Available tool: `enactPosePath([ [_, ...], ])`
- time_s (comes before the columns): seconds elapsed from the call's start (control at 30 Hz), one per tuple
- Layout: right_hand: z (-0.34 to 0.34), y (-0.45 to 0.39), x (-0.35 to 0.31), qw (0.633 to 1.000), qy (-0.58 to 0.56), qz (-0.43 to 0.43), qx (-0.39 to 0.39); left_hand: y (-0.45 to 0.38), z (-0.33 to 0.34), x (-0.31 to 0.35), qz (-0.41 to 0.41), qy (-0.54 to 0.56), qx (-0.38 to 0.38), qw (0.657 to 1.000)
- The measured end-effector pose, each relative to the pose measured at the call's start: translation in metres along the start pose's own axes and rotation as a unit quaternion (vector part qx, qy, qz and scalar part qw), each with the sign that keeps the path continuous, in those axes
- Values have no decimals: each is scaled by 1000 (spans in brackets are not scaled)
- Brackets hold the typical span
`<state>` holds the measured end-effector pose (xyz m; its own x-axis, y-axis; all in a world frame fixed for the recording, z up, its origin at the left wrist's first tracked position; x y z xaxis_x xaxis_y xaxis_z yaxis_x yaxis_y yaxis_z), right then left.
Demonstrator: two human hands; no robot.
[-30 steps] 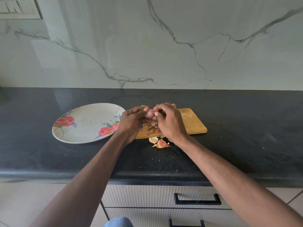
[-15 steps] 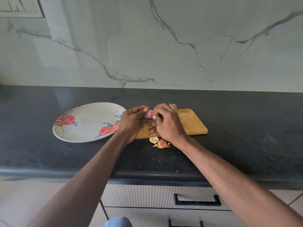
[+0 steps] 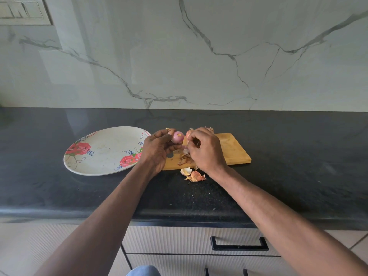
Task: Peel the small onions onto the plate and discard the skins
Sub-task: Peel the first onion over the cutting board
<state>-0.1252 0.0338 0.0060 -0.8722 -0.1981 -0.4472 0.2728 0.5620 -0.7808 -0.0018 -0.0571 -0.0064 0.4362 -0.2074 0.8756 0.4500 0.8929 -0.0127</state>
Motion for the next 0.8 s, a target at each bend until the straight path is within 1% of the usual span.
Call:
enactPosePath([
  [0.07, -4, -1, 3, 1000, -4, 14, 17, 0, 0, 0, -4, 3, 5, 1000],
  [0.23, -10, -1, -1, 999, 12, 11, 40, -2, 0, 0, -11, 0, 5, 1000],
  [0.47, -12, -1, 2, 999, 35, 3, 27, -2, 2, 2, -40, 17, -6, 999],
  [0.63, -20, -4, -2, 998, 51, 33, 12, 7, 3, 6, -66, 39, -8, 997],
  [0.7, -25, -4, -10, 997, 49, 46, 27, 12, 3, 8, -70, 55, -14, 996],
  [0.8, -25, -2, -21, 995, 26, 74, 55, 19, 1, 13, -53, 65, -27, 996],
])
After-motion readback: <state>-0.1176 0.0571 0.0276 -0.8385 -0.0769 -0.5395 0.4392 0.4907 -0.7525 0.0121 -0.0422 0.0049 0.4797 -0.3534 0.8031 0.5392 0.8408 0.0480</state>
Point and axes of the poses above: each hand's wrist, its own y-axis away from the middle knuckle, its own z-axis out of the palm, x = y × z, the point moved 4 cm from there along -y, towards the middle knuckle, and after that the axes turned 3 degrees about x, right-handed, at the moved point
